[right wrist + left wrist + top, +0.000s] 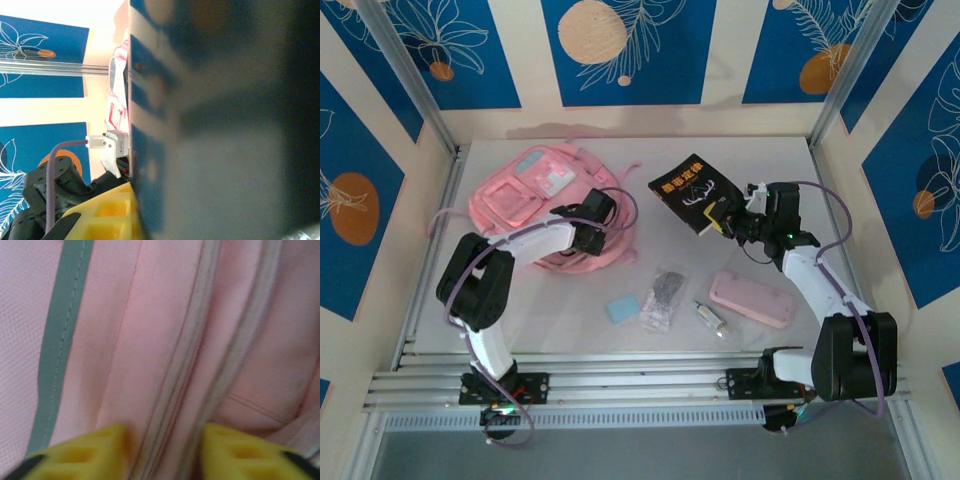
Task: Pack books, pencil case, and school supplies into a backpack
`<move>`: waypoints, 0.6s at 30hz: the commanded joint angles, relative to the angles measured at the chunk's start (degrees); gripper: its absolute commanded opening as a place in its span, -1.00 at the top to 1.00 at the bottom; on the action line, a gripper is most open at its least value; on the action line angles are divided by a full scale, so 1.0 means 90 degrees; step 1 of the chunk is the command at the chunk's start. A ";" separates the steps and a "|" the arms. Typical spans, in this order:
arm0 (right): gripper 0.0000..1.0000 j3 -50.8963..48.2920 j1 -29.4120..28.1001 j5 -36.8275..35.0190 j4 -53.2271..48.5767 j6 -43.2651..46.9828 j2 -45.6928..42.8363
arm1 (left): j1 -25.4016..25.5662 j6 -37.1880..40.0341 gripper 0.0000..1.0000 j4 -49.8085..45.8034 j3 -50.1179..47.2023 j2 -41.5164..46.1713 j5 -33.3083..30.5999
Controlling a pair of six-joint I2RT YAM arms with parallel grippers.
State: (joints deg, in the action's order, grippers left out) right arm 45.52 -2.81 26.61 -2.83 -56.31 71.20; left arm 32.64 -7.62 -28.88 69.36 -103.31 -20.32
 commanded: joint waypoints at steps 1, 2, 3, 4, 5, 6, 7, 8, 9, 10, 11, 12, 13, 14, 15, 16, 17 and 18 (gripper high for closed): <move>1.00 -0.0021 0.0120 0.0331 0.0208 0.0247 -0.0354 | -0.0097 0.0288 0.93 -0.0329 0.0192 -0.0272 -0.0225; 1.00 -0.0040 0.0153 0.0334 0.0201 0.0255 -0.0397 | -0.0092 0.0299 1.00 -0.0378 0.0246 -0.0296 -0.0190; 1.00 -0.0054 0.0179 0.0342 0.0197 0.0252 -0.0441 | -0.0101 0.0339 1.00 -0.0393 0.0280 -0.0296 -0.0106; 1.00 -0.0067 0.0209 0.0336 0.0186 0.0265 -0.0485 | -0.0123 0.0368 1.00 -0.0412 0.0299 -0.0276 0.0038; 1.00 -0.0075 0.0233 0.0335 0.0163 0.0284 -0.0531 | -0.0139 0.0368 1.00 -0.0406 0.0317 -0.0214 0.0255; 1.00 -0.0073 0.0260 0.0344 0.0135 0.0298 -0.0564 | -0.0159 0.0361 1.00 -0.0376 0.0326 -0.0121 0.0496; 1.00 -0.0077 0.0290 0.0336 0.0096 0.0318 -0.0600 | -0.0184 0.0331 1.00 -0.0370 0.0357 -0.0003 0.0783; 1.00 -0.0062 0.0311 0.0345 0.0063 0.0333 -0.0640 | -0.0206 0.0266 1.00 -0.0424 0.0429 0.0121 0.1007; 1.00 -0.0047 0.0335 0.0353 0.0026 0.0351 -0.0665 | -0.0230 0.0214 1.00 -0.0499 0.0514 0.0231 0.1197; 1.00 -0.0037 0.0356 0.0352 -0.0026 0.0385 -0.0697 | -0.0255 0.0121 1.00 -0.0579 0.0629 0.0377 0.1418; 1.00 -0.0024 0.0378 0.0343 -0.0079 0.0416 -0.0736 | -0.0290 0.0039 1.00 -0.0640 0.0751 0.0526 0.1661; 1.00 -0.0028 0.0395 0.0329 -0.0119 0.0446 -0.0769 | -0.0315 -0.0031 1.00 -0.0680 0.0844 0.0665 0.1842; 1.00 -0.0028 0.0417 0.0311 -0.0153 0.0467 -0.0807 | -0.0343 -0.0115 1.00 -0.0694 0.0949 0.0817 0.2002; 1.00 -0.0030 0.0429 0.0299 -0.0186 0.0485 -0.0844 | -0.0373 -0.0174 1.00 -0.0688 0.1030 0.0956 0.2140; 1.00 -0.0034 0.0446 0.0303 -0.0198 0.0487 -0.0876 | -0.0399 -0.0228 1.00 -0.0687 0.1109 0.1041 0.2257; 1.00 -0.0052 0.0457 0.0305 -0.0198 0.0488 -0.0897 | -0.0440 -0.0279 1.00 -0.0690 0.1194 0.1152 0.2393; 1.00 -0.0065 0.0459 0.0308 -0.0203 0.0491 -0.0916 | -0.0469 -0.0319 1.00 -0.0696 0.1260 0.1206 0.2506; 1.00 -0.0076 0.0466 0.0317 -0.0208 0.0491 -0.0926 | -0.0503 -0.0359 1.00 -0.0692 0.1319 0.1254 0.2608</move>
State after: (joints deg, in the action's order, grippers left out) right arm 44.86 1.02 27.27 -6.59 -53.95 65.01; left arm 28.60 -8.45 -34.61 77.71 -95.92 -4.10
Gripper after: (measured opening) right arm 0.170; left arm 0.048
